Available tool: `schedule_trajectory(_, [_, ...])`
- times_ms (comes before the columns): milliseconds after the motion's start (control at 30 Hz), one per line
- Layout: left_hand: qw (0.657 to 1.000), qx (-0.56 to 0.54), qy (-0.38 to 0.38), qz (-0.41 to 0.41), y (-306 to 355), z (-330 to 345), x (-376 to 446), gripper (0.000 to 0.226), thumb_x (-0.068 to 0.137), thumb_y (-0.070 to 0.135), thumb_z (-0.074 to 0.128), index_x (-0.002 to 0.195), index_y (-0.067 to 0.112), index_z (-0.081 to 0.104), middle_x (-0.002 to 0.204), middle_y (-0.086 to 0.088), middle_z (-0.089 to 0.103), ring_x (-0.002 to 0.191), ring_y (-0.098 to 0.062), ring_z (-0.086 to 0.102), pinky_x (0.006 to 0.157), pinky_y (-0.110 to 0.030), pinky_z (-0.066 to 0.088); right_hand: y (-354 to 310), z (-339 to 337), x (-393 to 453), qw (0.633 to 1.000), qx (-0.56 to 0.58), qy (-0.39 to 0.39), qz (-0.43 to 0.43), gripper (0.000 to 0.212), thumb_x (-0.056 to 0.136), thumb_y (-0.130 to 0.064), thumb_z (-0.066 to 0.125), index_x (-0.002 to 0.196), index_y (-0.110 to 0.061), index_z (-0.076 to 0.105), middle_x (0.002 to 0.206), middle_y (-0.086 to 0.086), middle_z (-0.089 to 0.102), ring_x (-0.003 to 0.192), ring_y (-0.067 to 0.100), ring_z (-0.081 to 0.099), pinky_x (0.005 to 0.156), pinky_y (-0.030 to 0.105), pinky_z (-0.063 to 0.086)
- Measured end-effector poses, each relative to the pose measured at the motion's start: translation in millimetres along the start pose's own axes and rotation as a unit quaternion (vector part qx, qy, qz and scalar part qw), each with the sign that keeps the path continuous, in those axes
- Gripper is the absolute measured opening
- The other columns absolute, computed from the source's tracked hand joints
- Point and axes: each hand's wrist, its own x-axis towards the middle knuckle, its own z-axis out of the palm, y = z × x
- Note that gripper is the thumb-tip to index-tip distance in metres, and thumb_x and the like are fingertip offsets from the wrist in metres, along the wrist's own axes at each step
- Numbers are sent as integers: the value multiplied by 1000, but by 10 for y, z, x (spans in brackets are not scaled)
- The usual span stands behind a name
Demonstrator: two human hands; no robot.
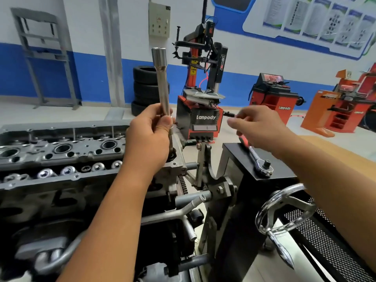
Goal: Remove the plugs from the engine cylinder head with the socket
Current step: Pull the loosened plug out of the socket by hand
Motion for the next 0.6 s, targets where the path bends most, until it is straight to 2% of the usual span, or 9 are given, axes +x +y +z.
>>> schedule_trajectory(100, [1000,-5,-28,-1,23,-109,57,25,100,22,69,92,45,71,92,9,78,86,-12,76,81,-45,65,-814,237,-112,954,264,42,-134,15,93,-35,73,87,-20,73,76,2,75,64,11,67,65,32,58])
schedule_trajectory(167, [999,-1,-51,-2,14,-183,114,19,94,24,77,93,43,73,89,9,78,81,-10,76,80,-44,65,-1197,449,-154,913,364,50,-175,17,94,-27,76,96,-10,74,81,7,76,72,22,71,70,35,61])
schedule_trajectory(200, [998,-1,-61,-1,5,-210,139,19,93,25,79,93,43,73,88,10,78,80,-9,76,79,-44,65,-1312,564,-158,896,405,59,-174,18,92,-22,78,97,-6,73,81,9,75,73,26,71,72,38,61])
schedule_trajectory(267, [997,-3,-74,10,-20,-249,164,17,93,29,79,94,45,73,89,10,78,80,-7,76,78,-41,64,-1408,773,-120,863,479,76,-145,15,88,-14,82,94,-4,73,78,4,73,71,22,71,75,43,62])
schedule_trajectory(367, [994,21,-94,41,-69,-274,182,12,98,37,71,106,45,72,94,12,78,85,-8,74,79,-39,61,-1391,922,26,841,518,80,-137,15,87,-9,82,92,-2,69,74,4,71,64,17,66,66,39,61])
schedule_trajectory(433, [988,46,-137,54,-80,-259,197,15,105,35,61,116,42,68,103,11,77,97,-10,72,88,-43,59,-1322,913,139,822,541,34,-172,12,92,-7,76,92,0,66,73,10,68,61,21,64,60,35,56])
schedule_trajectory(500, [980,60,-176,66,-85,-236,223,20,108,27,55,125,31,64,109,8,75,106,-13,69,97,-44,55,-1212,890,229,789,576,-56,-206,9,99,-10,65,94,-1,64,75,12,65,60,24,63,60,36,53])
schedule_trajectory(533, [977,64,-191,73,-80,-240,233,21,106,24,55,124,30,64,108,10,74,105,-9,68,98,-38,55,-1160,884,263,769,590,-104,-221,14,102,-13,59,98,-2,65,76,12,65,60,25,63,60,36,52])
schedule_trajectory(600, [971,67,-215,82,-68,-264,257,20,97,22,61,110,38,64,99,15,73,99,-2,68,93,-26,55,-1077,891,312,731,612,-177,-245,26,105,-19,46,103,-3,66,76,9,65,56,24,63,59,36,48])
